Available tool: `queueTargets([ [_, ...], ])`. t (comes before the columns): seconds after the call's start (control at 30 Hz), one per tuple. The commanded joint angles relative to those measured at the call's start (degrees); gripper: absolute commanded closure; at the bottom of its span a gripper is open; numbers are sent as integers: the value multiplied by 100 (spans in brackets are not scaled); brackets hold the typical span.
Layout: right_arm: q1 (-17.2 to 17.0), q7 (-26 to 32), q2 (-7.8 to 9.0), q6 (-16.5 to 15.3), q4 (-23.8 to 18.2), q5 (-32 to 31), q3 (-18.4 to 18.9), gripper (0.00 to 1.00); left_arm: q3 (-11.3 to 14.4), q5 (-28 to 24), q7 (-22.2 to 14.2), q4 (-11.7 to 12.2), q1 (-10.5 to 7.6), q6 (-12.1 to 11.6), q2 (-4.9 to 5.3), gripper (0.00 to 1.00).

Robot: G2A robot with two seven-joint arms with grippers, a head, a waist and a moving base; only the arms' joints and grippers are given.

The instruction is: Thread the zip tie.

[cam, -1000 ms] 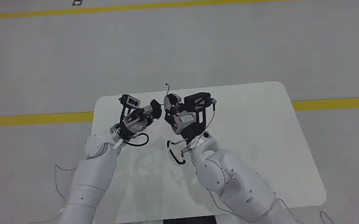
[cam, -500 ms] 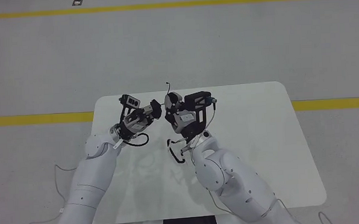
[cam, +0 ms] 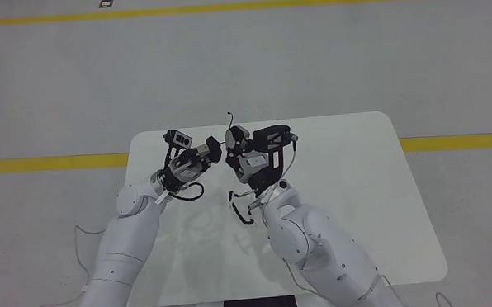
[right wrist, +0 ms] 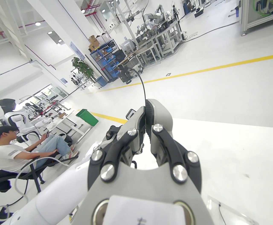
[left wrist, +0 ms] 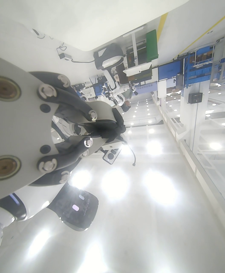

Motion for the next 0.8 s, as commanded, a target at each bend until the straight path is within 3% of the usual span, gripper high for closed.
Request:
queueTargets([
  [0.0, -14, 21, -7, -3, -10, -24, 13, 100, 0, 0, 0, 0, 0, 0, 0, 100],
  [0.77, -102, 136, -105, -75, 65, -134, 110, 100, 0, 0, 0, 0, 0, 0, 0, 100],
])
